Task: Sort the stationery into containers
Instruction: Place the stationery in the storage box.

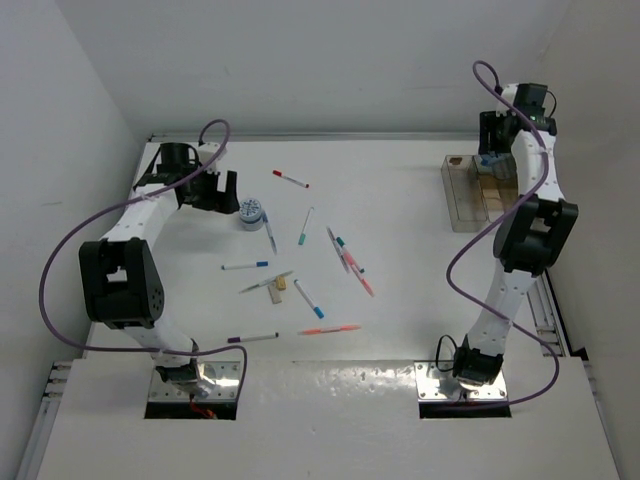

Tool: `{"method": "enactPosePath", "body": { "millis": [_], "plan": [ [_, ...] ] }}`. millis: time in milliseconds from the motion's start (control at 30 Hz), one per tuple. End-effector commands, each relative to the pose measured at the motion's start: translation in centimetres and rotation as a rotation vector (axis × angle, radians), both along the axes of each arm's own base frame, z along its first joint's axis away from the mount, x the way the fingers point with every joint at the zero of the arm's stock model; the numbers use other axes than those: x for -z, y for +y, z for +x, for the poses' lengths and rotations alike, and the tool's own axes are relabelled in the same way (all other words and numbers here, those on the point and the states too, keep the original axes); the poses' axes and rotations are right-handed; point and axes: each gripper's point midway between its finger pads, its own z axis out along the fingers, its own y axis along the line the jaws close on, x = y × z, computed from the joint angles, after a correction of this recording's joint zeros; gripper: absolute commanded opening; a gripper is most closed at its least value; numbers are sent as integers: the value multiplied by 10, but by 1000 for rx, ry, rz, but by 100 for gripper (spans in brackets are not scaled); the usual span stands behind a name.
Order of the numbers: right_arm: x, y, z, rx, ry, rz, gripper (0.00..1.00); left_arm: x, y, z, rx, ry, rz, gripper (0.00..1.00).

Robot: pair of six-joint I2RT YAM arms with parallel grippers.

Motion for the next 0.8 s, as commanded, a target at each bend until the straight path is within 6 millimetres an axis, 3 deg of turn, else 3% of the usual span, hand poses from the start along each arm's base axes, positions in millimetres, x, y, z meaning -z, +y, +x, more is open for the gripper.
{"method": "enactPosePath", "body": {
  "millis": [0,400,767],
  "plan": [
    [-30,-12,29,0,-162,-46,5,-21,-2,17,6,-68,-25,100],
    [7,-30,40,11,-158,-60,4,-14,0,18,-2,-47,-22,100],
    [43,-29,47,-21,-114,-46,7,-9,2,19,-9,-26,-19,100]
  ]
}}
